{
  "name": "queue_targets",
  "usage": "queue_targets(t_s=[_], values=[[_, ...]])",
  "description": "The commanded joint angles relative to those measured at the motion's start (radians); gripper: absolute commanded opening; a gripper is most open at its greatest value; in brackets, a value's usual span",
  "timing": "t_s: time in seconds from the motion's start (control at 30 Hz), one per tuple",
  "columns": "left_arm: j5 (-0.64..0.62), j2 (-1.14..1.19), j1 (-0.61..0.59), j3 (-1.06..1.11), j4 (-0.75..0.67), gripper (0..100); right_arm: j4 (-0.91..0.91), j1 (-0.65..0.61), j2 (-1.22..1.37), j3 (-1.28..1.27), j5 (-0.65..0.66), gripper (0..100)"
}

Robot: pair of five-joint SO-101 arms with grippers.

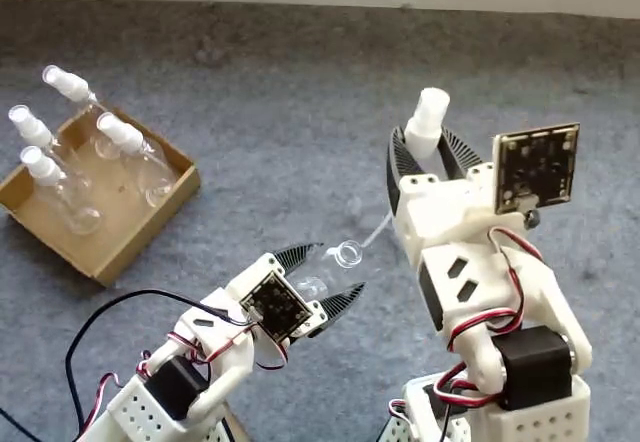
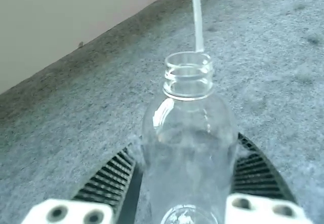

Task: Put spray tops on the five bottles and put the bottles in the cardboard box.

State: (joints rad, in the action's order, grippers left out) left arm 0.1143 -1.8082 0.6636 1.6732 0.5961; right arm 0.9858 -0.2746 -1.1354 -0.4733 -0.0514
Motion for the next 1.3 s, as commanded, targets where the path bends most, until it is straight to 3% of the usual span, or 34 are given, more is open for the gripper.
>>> queue_targets(t_s=[0.0, 0.3, 0.5, 1.1, 1.27], values=[[0.008, -0.005, 0.016, 0.022, -0.026, 14, -0.061, -0.008, -0.016, 0.007, -0.052, 1.2], [0.008, -0.005, 0.010, 0.022, -0.026, 14, -0.058, -0.022, -0.022, 0.021, -0.054, 1.2], [0.008, -0.005, 0.010, 0.022, -0.026, 14, 0.013, -0.174, -0.022, 0.094, -0.046, 1.2], [0.008, -0.005, 0.008, 0.022, -0.026, 14, 0.016, -0.137, -0.024, 0.107, 0.026, 1.2], [0.008, -0.005, 0.008, 0.022, -0.023, 14, 0.016, -0.137, -0.024, 0.113, 0.135, 1.2]])
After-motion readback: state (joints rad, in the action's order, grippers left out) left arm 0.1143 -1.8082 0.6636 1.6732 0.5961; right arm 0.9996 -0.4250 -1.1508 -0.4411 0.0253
